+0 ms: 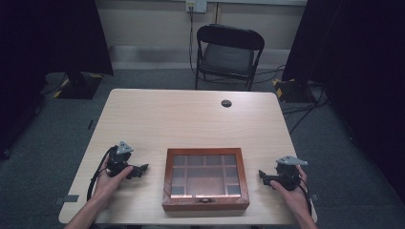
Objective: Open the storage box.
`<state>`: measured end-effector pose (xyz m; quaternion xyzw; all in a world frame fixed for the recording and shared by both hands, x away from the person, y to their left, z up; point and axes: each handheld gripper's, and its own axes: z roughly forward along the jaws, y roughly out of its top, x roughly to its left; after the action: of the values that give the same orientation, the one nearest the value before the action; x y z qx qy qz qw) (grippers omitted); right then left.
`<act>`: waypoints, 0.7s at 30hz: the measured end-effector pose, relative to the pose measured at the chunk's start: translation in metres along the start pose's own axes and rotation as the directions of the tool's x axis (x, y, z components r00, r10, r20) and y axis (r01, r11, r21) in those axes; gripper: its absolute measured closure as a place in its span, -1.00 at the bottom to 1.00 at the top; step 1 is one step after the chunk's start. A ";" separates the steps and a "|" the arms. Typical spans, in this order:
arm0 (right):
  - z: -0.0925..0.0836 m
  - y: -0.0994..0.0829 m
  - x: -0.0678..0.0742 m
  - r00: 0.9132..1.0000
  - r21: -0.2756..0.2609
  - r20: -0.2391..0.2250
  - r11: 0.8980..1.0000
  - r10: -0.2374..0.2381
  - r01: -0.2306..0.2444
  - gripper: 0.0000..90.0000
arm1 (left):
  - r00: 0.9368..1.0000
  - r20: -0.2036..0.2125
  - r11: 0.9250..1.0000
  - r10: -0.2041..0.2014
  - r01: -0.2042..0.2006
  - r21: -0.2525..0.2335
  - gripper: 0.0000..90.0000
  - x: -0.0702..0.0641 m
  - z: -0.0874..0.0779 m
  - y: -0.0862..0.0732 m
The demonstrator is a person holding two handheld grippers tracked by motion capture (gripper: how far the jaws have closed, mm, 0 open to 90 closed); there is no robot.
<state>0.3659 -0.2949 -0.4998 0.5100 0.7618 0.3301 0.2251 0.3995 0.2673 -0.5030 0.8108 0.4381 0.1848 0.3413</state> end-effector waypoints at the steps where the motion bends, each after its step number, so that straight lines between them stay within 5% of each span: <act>1: 0.000 0.000 0.000 1.000 0.000 0.000 1.000 0.000 0.000 -0.74 | 1.000 0.000 1.000 0.000 0.000 0.000 -1.00 0.000 0.000 0.000; 9: 0.000 0.000 0.000 1.000 -0.001 0.001 1.000 0.000 0.000 -0.74 | 1.000 0.001 1.000 0.003 -0.003 0.006 -0.96 -0.001 -0.001 0.001; 13: 0.000 0.000 0.000 1.000 -0.001 0.001 1.000 -0.001 0.001 -0.74 | 0.999 0.024 0.999 0.028 -0.027 -0.019 -0.59 -0.006 -0.003 0.003; 14: 0.000 0.000 0.000 1.000 -0.001 0.001 1.000 -0.001 0.001 -0.74 | 0.999 0.034 0.999 0.040 -0.039 -0.016 -0.63 -0.010 -0.003 0.004; 21: 0.001 0.000 0.000 1.000 -0.001 0.000 1.000 -0.003 0.003 -0.74 | 0.997 0.066 0.993 0.033 -0.025 -0.111 -0.56 -0.020 -0.015 0.012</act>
<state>0.3666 -0.2946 -0.4999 0.5089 0.7622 0.3301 0.2260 0.3861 0.2520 -0.4839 0.8028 0.4035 0.1862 0.3975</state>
